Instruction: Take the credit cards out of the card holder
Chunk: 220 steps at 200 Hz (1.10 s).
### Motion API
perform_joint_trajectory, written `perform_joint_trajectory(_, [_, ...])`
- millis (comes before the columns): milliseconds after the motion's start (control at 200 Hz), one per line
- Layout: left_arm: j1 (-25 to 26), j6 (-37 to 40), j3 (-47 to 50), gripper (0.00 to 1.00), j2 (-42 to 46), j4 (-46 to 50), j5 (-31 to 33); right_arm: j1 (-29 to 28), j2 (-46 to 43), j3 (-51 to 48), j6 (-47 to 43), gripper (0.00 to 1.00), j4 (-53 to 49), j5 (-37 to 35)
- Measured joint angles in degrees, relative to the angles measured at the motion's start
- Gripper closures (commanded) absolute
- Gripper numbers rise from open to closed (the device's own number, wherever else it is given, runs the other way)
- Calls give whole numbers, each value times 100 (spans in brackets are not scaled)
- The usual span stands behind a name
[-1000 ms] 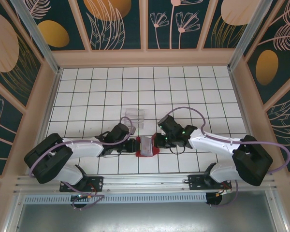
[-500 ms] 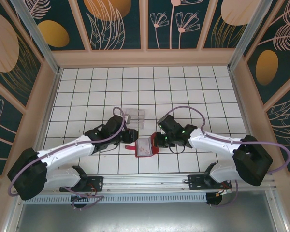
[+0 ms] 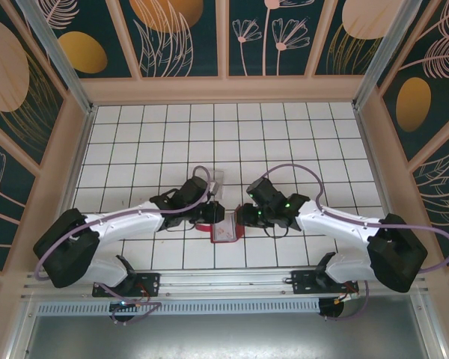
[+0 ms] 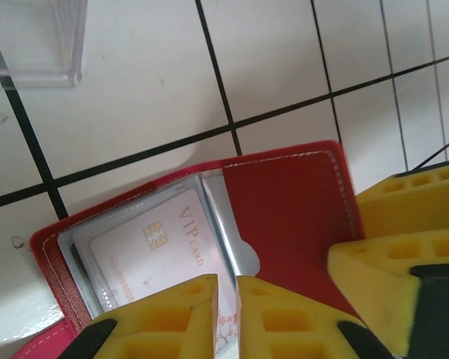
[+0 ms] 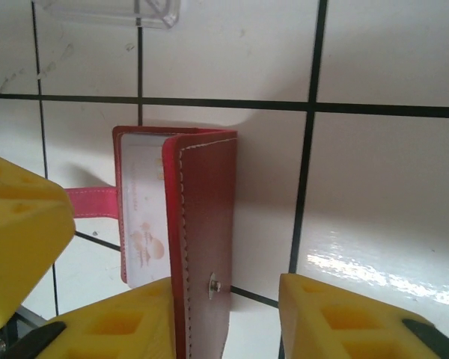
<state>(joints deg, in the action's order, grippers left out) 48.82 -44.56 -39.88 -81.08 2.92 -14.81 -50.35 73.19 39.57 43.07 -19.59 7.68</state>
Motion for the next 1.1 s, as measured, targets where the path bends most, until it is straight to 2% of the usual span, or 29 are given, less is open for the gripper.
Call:
perform_joint_trajectory(510, [28, -4, 90, 86, -619, -15, 79, 0, 11, -297, 81, 59, -557, -557])
perform_joint_trajectory(736, [28, 59, 127, 86, -743, -26, 192, 0, 295, -389, 98, 58, -592, -684])
perform_joint_trajectory(986, [33, 120, 127, 87, -765, -28, 225, -26, 573, -356, 271, 68, -678, -918])
perform_joint_trajectory(1101, [33, 144, 125, 88, -765, -28, 225, -68, 623, -284, 341, 69, -776, -986])
